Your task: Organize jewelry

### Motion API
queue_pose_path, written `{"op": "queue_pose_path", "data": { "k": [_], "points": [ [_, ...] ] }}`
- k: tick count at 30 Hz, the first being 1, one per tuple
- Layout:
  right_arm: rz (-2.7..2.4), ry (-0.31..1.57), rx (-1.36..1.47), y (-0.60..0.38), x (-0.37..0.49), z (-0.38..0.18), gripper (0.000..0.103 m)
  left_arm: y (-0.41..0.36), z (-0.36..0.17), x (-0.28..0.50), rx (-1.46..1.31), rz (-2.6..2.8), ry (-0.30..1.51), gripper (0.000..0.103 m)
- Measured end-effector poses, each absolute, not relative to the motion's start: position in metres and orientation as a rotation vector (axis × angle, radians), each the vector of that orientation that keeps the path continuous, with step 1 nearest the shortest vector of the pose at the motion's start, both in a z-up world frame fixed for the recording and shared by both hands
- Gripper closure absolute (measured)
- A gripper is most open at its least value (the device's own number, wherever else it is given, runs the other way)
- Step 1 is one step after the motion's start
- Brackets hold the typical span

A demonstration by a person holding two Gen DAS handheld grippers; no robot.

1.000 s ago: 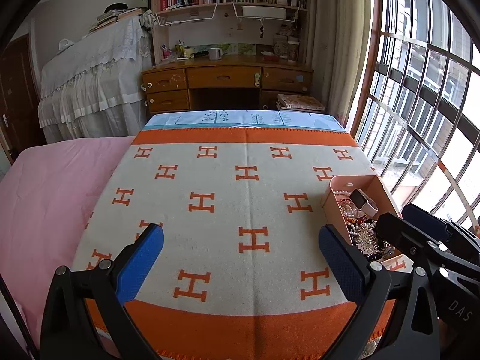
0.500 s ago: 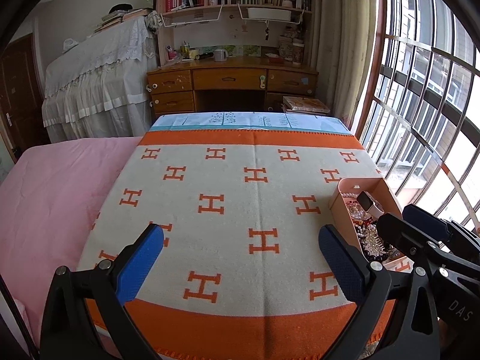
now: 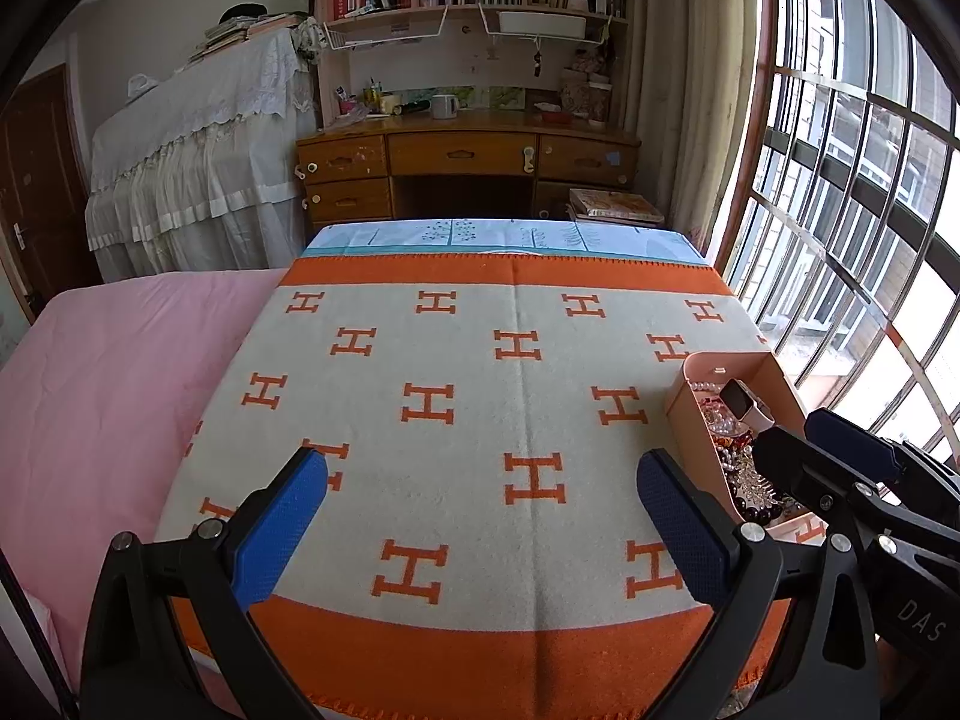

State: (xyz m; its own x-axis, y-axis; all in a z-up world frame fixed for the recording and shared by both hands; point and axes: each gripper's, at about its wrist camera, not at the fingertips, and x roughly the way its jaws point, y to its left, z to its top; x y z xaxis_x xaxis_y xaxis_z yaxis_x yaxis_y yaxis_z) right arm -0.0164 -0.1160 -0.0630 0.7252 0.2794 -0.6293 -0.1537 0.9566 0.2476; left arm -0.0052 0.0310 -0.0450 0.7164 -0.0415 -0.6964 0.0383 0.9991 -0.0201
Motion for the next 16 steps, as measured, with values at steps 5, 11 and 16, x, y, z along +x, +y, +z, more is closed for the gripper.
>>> {"op": "queue_pose_path", "data": {
  "k": [5,11,16],
  "points": [
    [0.242,0.723,0.183,-0.116,-0.016,-0.064,0.045,0.031,-0.045,-0.005,-0.005,-0.046,0.772,0.001],
    [0.246,0.73,0.182,-0.111,-0.014,-0.07,0.045,0.037,-0.048,-0.006,-0.01,-0.042,0.778,0.001],
    [0.255,0.742,0.183,-0.109,-0.011,-0.075,0.045,0.043,-0.052,-0.007,-0.013,-0.034,0.788,0.001]
  ]
}}
